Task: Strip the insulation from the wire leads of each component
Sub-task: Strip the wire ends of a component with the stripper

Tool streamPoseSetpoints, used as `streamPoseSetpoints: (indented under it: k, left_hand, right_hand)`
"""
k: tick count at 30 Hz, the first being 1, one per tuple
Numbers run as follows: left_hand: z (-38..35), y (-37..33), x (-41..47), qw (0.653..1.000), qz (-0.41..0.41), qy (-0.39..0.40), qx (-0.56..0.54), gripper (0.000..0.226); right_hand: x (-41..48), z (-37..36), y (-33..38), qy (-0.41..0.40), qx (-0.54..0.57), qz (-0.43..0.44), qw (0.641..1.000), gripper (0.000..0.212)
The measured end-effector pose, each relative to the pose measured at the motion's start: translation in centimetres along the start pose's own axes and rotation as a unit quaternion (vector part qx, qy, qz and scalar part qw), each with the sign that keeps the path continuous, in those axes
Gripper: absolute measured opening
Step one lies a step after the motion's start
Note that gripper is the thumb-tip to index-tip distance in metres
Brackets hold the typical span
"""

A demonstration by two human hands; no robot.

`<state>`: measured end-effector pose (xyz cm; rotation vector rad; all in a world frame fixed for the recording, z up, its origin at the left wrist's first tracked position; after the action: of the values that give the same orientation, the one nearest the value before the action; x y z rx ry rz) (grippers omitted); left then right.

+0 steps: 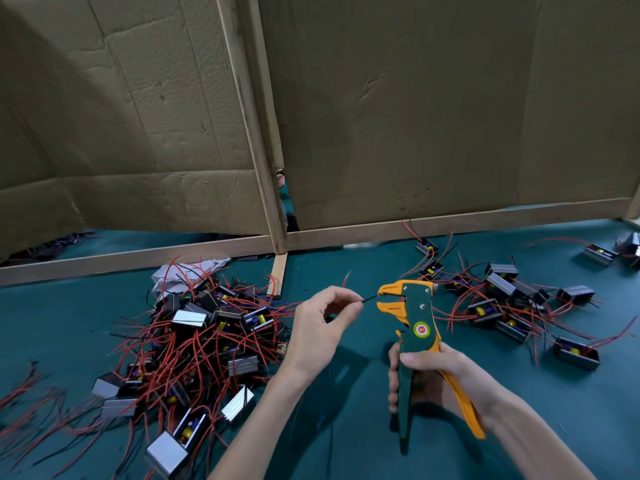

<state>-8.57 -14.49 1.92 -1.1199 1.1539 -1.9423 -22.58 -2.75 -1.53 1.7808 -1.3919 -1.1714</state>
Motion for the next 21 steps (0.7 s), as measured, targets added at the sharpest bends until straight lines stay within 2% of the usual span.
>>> streamPoseSetpoints:
  k: [11,18,21]
  left_hand:
    - [-0.29,-0.23,0.10,0.999,0.013,0.031,0.002,0.016]
    - [-0.14,-0.16,0.29,0.998,0.024,0.055,-0.003,0.021]
    - [0.05,-0.19,0.32,0.998,0.021,0.065,-0.004,0.020]
  right_hand:
    - [0.05,0.04,-0.38,0.068,-0.035,0.008,0.997,0.030]
    - [-0.12,-0.15,-0.28,0.062,-0.052,0.009,0.997,0.029]
    - [-0.20,-0.34,-0.34,0.034,-0.072,0.010,0.997,0.028]
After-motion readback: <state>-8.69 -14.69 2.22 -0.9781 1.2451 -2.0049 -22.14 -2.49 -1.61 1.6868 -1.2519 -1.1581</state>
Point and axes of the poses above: each hand's wrist, its own x-axis towards the middle knuckle, its own z-axis out of the back of the hand, y = z × x, the point moved 3 cm from there along x, towards the middle knuckle, and after that the axes turned 2 degrees about -y, right-handed, at the moved point
